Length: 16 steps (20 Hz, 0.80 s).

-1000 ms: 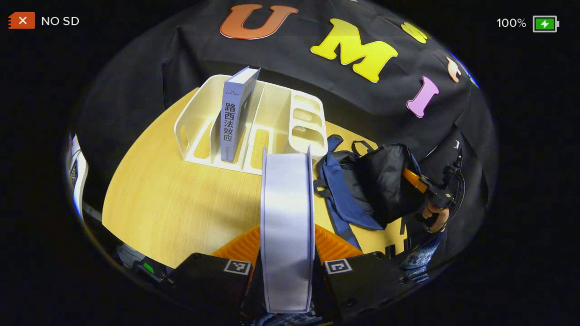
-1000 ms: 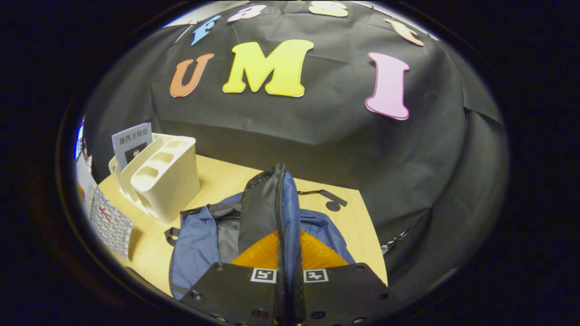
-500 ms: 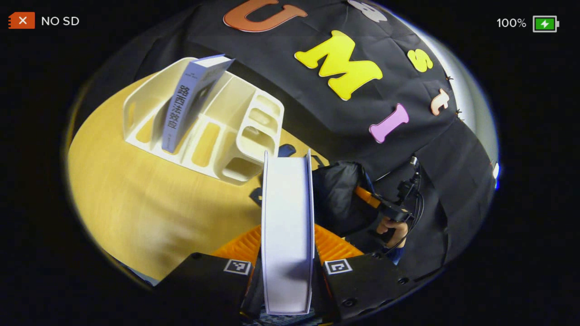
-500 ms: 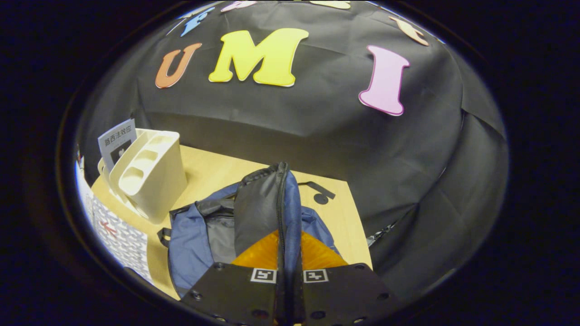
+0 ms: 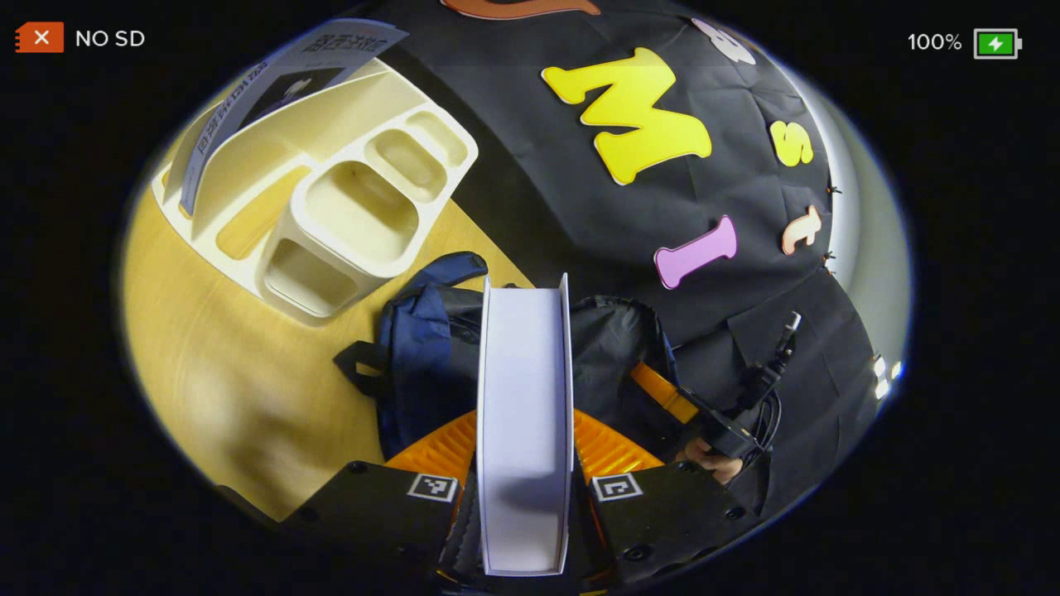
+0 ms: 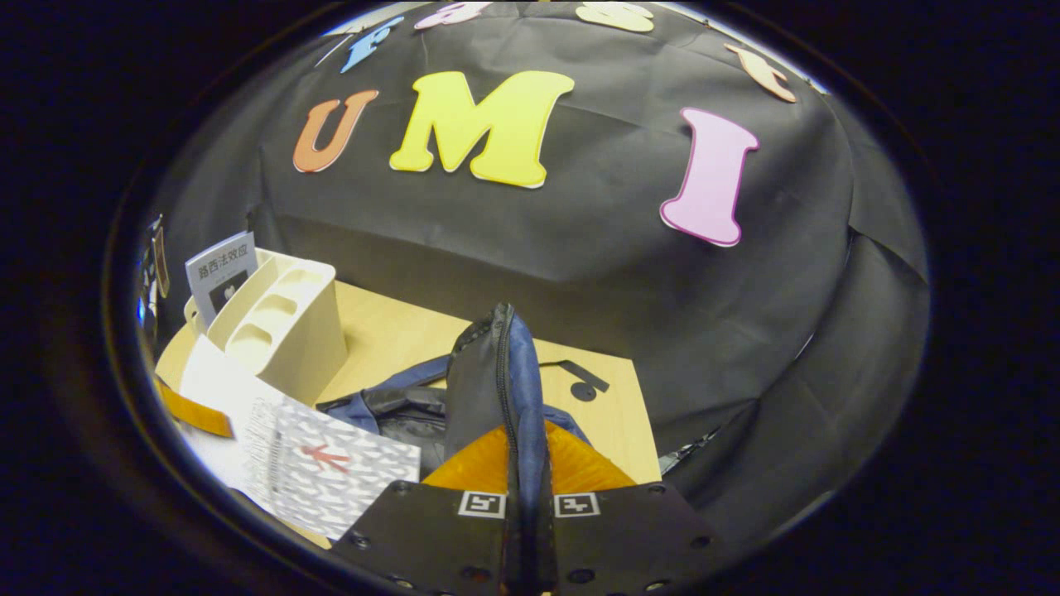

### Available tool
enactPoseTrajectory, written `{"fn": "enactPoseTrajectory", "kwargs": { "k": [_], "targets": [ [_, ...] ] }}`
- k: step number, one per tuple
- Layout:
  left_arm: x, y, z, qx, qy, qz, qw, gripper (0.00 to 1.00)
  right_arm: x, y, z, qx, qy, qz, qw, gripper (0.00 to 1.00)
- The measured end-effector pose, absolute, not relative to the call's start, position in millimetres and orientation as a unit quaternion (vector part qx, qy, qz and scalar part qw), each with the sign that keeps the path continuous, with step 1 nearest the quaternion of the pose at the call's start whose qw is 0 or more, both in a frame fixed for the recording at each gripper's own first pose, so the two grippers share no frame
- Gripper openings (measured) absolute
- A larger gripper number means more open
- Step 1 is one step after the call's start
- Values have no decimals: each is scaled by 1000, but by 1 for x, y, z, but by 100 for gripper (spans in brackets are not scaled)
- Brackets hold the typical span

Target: Open the schoolbag, grab two books from the bookshelf and put them into the schoolbag.

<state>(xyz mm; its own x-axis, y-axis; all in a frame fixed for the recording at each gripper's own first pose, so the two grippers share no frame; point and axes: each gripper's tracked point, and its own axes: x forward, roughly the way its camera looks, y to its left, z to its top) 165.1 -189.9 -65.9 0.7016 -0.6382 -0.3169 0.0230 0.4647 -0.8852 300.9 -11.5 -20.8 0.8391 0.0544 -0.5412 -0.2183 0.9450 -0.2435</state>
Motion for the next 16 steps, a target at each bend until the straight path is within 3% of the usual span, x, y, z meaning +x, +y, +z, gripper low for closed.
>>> {"fn": "enactPoseTrajectory", "kwargs": {
  "k": [4,6,7,8,16],
  "targets": [
    [199,-246,-91,-463,335,-198,797,45,299,-2,2,-151,241,86,955,6],
    [208,-280,-98,-471,356,-214,778,45,299,5,5,-148,232,99,956,6],
    [216,-294,-103,-473,358,-219,774,50,298,9,6,-146,229,108,956,6],
    [223,-306,-112,-475,362,-224,770,45,297,13,5,-143,225,115,957,7],
    [275,-358,-162,-569,338,-258,704,45,286,25,-1,-118,211,152,958,6]
  ]
}}
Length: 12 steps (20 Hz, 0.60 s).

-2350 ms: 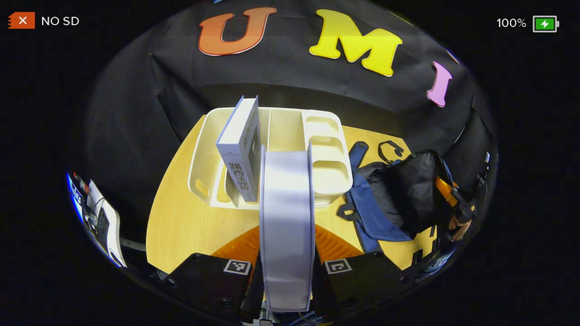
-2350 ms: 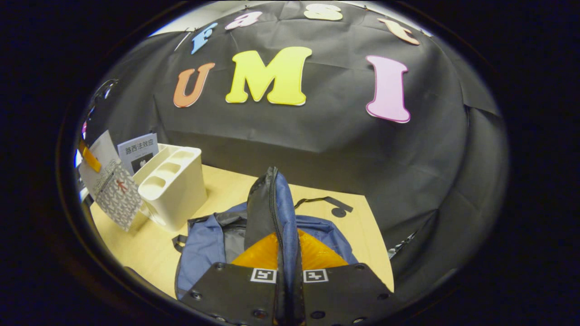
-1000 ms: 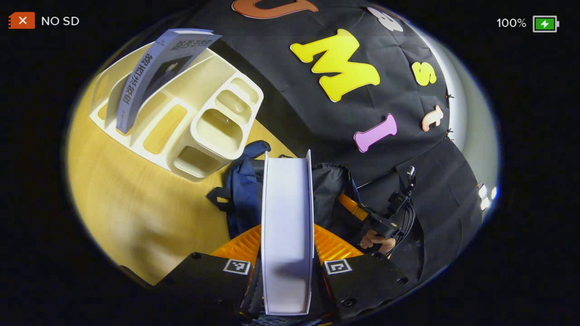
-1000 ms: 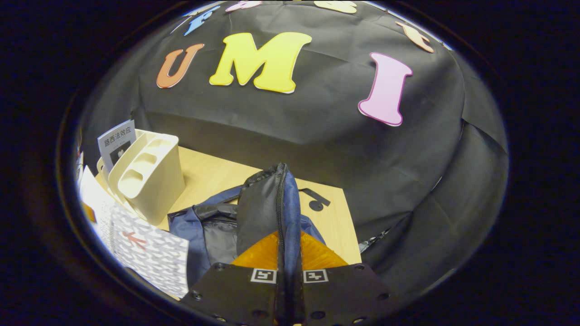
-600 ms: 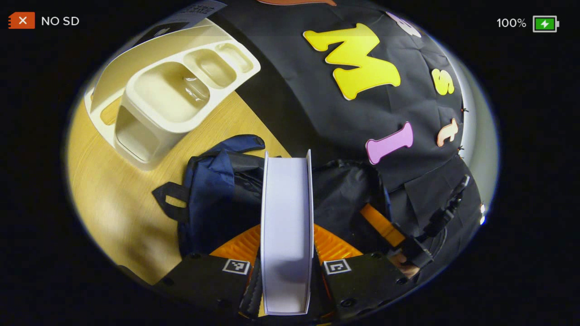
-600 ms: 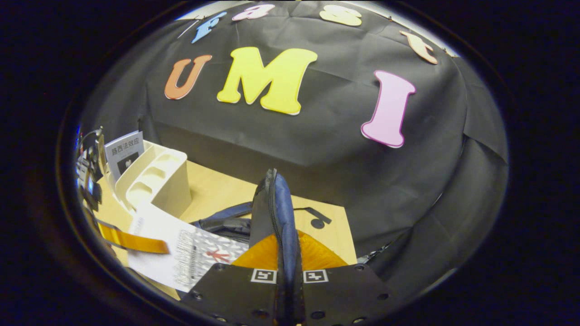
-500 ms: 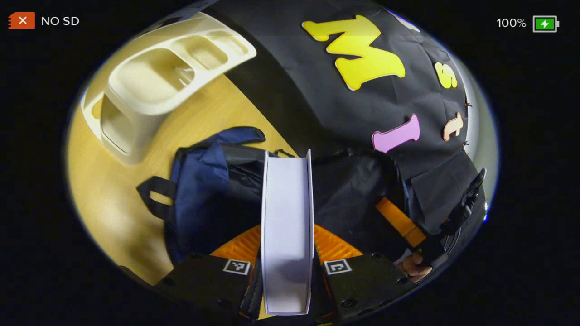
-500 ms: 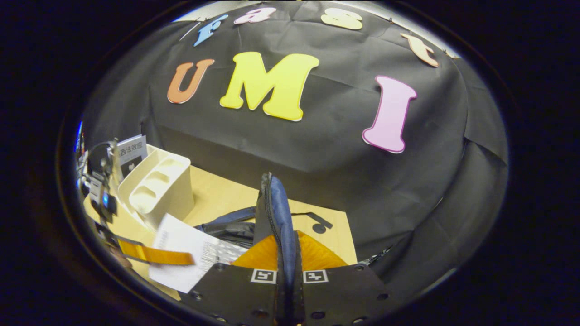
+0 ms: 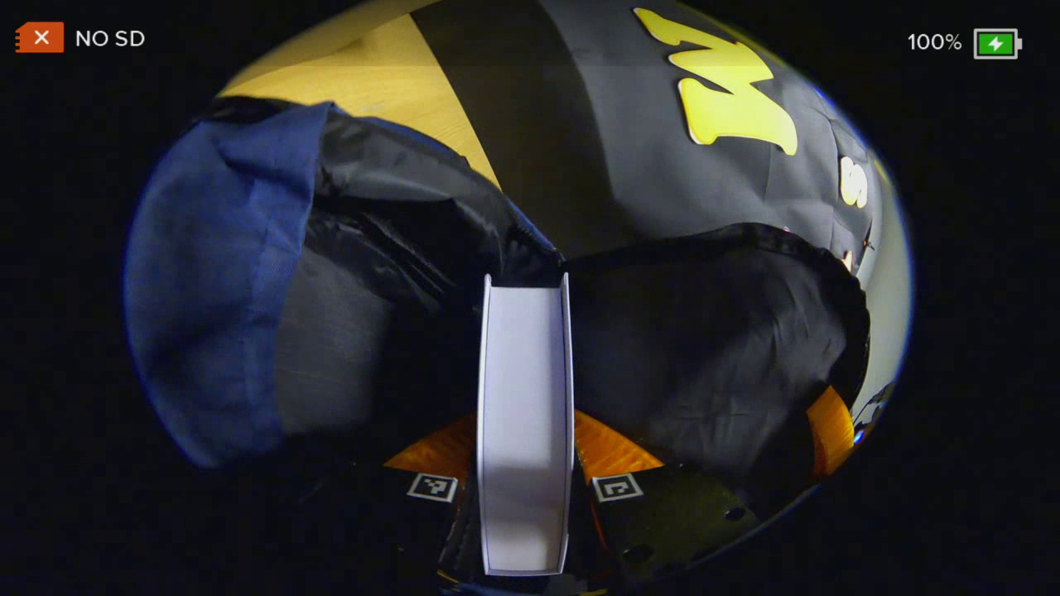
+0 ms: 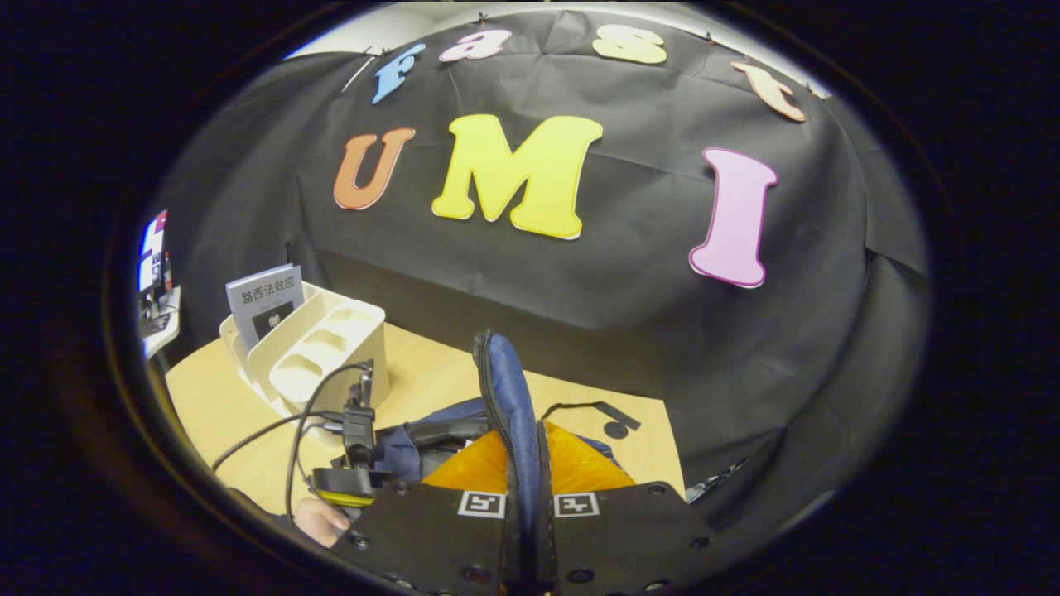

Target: Open the schoolbag, grab two books from the bookshelf and put them into the schoolbag.

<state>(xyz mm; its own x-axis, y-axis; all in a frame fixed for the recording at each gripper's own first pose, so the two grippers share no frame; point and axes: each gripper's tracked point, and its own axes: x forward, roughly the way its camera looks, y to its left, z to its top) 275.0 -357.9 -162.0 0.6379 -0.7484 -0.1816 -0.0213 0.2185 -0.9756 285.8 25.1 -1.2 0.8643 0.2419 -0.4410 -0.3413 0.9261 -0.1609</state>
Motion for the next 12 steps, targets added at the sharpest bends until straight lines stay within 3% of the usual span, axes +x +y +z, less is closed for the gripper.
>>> {"fn": "enactPoseTrajectory", "kwargs": {
  "k": [3,4,7,10,11,12],
  "targets": [
    [273,-347,-177,-539,356,-251,721,47,288,15,-5,-110,212,148,960,6],
    [275,-341,-182,-506,357,-243,746,48,290,12,-7,-102,214,144,961,6],
    [268,-308,-189,-411,348,-213,815,73,292,-1,-13,-92,220,136,962,7],
    [260,-285,-190,-324,357,-194,855,80,291,-4,-18,-85,222,133,962,6],
    [255,-282,-194,-303,368,-189,858,90,291,-5,-19,-86,222,132,962,7],
    [251,-280,-196,-289,379,-189,858,93,290,-6,-21,-87,223,131,962,7]
  ]
}}
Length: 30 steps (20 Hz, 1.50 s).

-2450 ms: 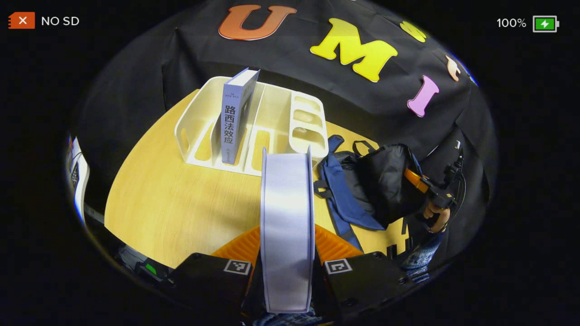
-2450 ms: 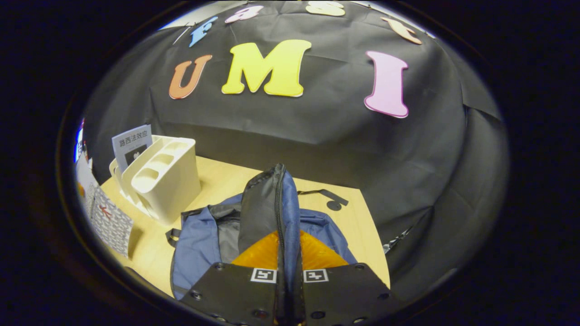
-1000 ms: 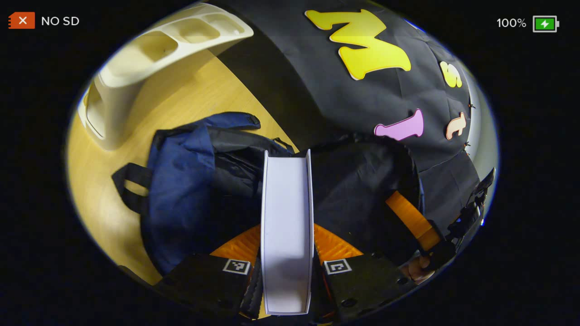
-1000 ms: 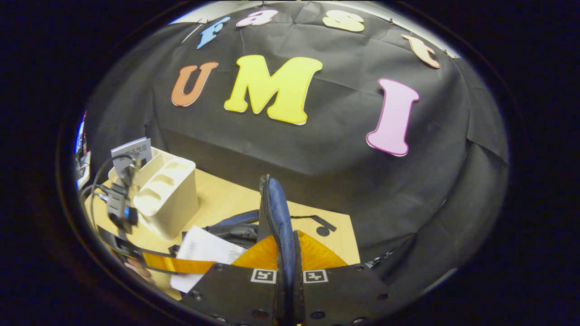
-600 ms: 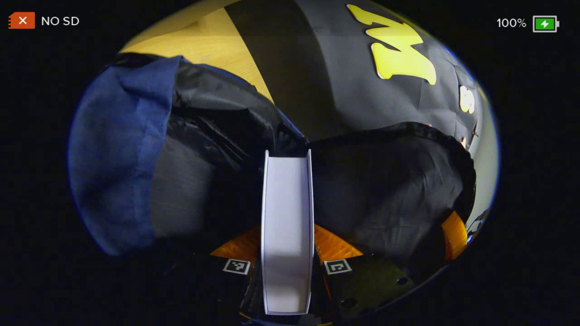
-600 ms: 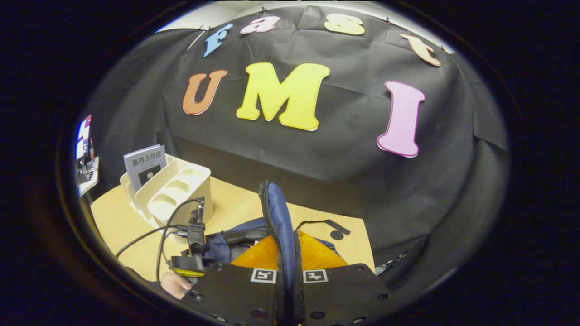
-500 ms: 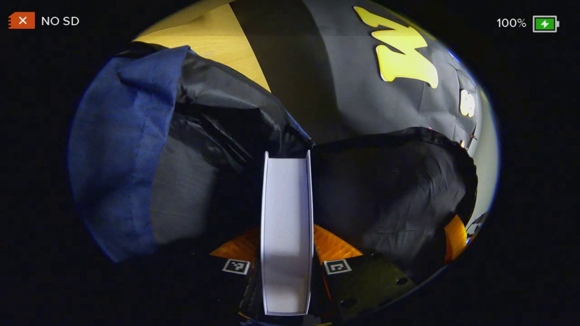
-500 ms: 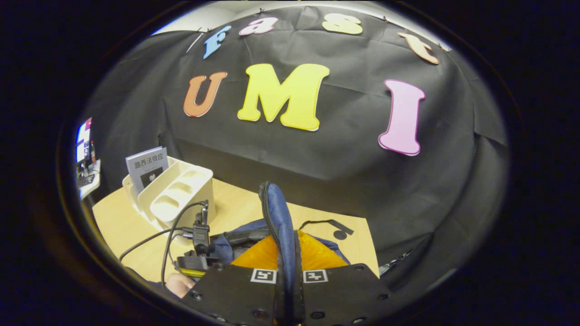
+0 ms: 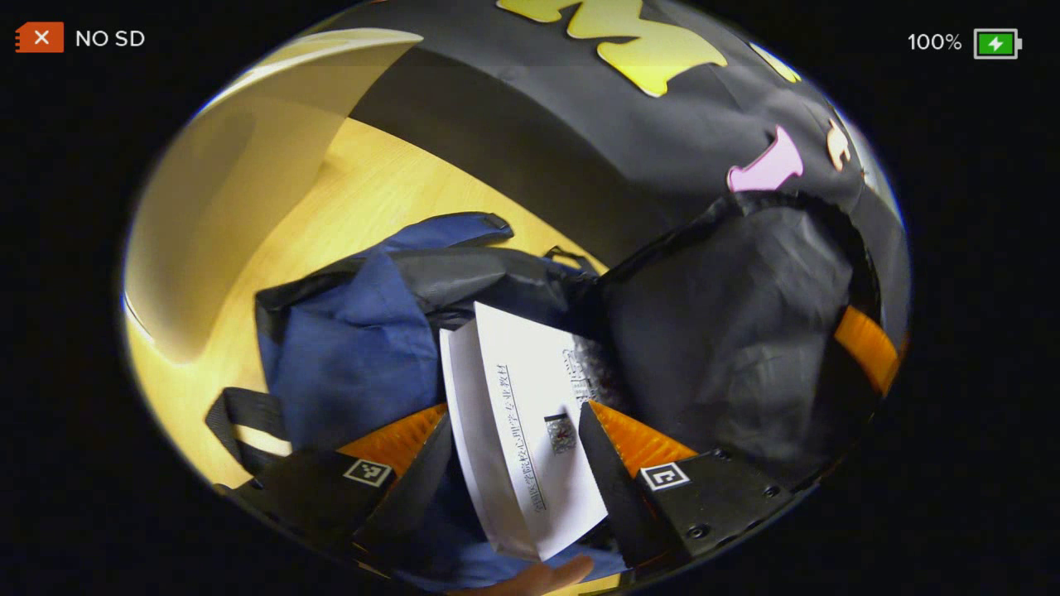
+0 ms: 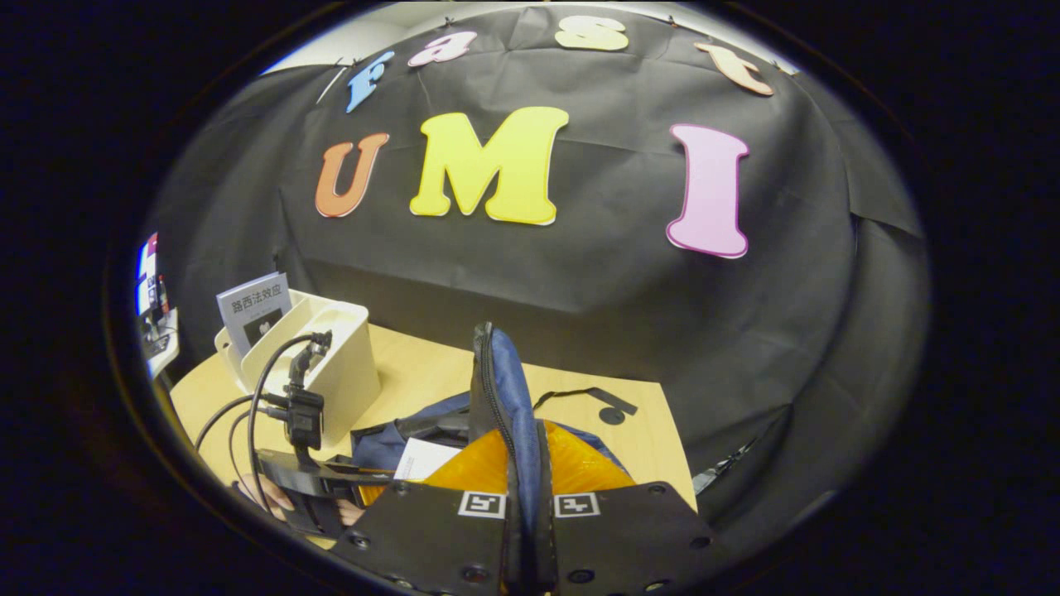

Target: Open the schoolbag, grab two books from the bookshelf and put them into the schoolbag.

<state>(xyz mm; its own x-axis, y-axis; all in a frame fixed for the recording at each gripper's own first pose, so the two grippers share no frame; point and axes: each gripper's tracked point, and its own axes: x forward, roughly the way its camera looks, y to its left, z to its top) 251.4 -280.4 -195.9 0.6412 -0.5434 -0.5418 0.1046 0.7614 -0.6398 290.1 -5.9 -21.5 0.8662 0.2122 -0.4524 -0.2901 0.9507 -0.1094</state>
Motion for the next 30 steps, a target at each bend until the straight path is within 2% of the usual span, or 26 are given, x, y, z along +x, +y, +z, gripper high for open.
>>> {"fn": "enactPoseTrajectory", "kwargs": {
  "k": [6,12,17,19,21,24,30],
  "targets": [
    [220,-253,-166,-205,369,-192,886,93,284,-5,-27,-94,220,125,963,6],
    [191,-207,-98,-150,303,-202,919,93,282,-10,-32,-80,222,120,964,7],
    [193,-136,-44,-45,232,-136,962,93,278,-14,-34,-69,220,117,966,7],
    [200,-108,-21,-23,214,-111,970,95,276,-12,-35,-63,219,116,967,7],
    [208,-79,-3,2,208,-91,974,99,270,-6,-37,-66,217,121,966,7],
    [224,-28,19,24,205,-46,977,99,263,1,-38,-64,210,123,968,7],
    [287,57,43,11,237,-3,971,98,252,10,-59,-41,219,134,966,6]
  ]
}}
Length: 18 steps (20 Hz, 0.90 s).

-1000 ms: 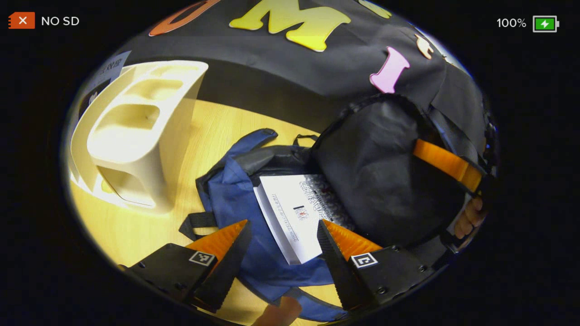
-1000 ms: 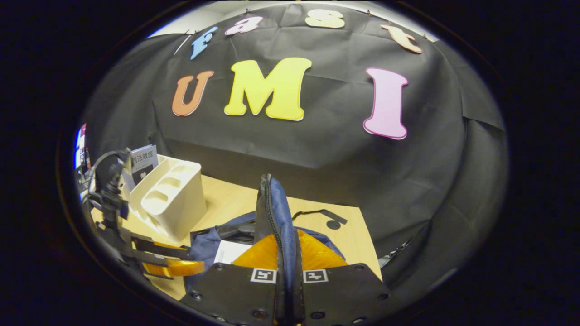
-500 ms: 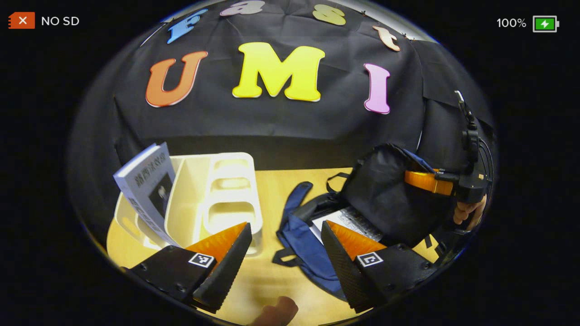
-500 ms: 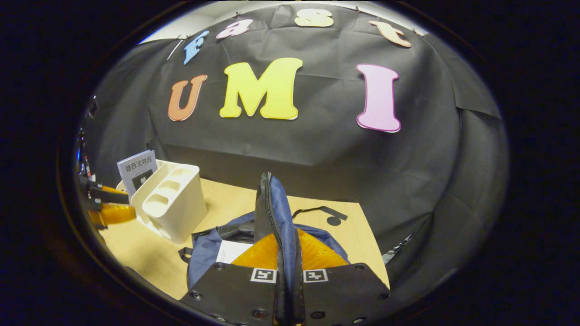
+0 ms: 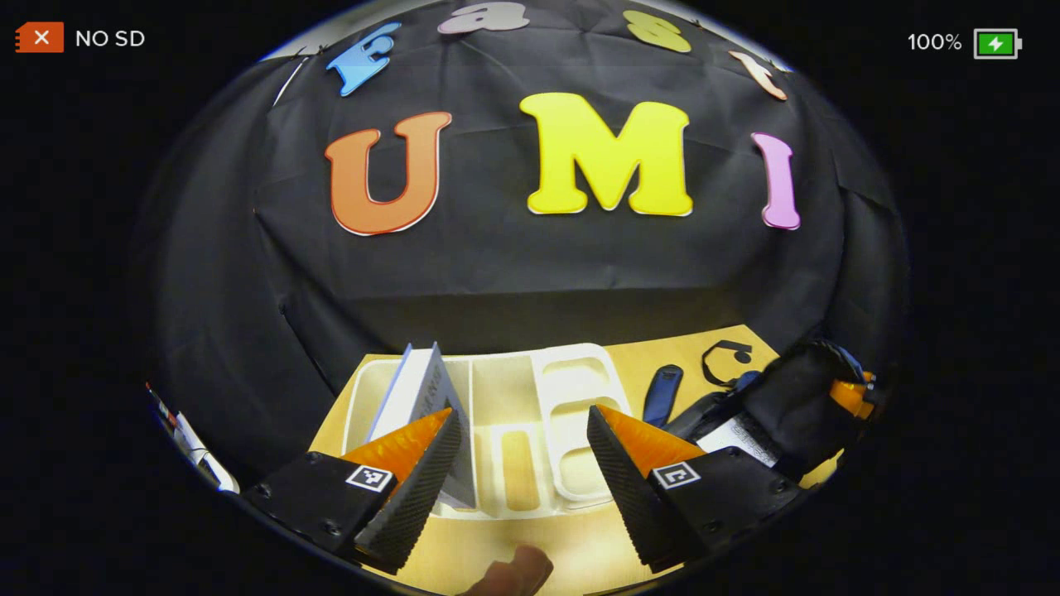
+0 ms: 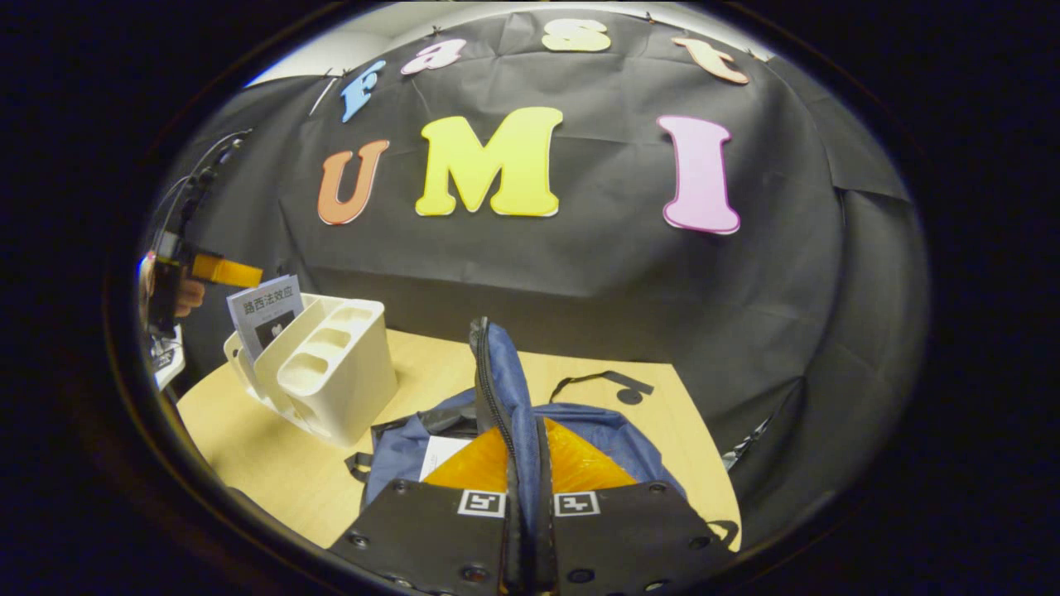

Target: Open the schoolbag, grab two books from the bookshelf and put them into the schoolbag.

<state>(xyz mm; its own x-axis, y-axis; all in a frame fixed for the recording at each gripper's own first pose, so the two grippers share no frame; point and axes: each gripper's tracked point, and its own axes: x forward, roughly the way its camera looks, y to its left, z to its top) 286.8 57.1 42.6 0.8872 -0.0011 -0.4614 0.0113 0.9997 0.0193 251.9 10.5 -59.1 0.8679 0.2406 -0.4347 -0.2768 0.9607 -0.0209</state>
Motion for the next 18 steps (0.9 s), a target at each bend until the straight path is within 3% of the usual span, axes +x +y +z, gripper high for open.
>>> {"fn": "enactPoseTrajectory", "kwargs": {
  "k": [6,14,18],
  "targets": [
    [337,132,31,36,310,41,949,98,241,9,-70,-28,223,147,963,6],
    [337,142,-33,35,436,39,898,99,239,13,-77,-30,224,154,962,7],
    [332,148,-57,39,497,49,866,84,238,11,-81,-30,227,153,961,7]
  ]
}}
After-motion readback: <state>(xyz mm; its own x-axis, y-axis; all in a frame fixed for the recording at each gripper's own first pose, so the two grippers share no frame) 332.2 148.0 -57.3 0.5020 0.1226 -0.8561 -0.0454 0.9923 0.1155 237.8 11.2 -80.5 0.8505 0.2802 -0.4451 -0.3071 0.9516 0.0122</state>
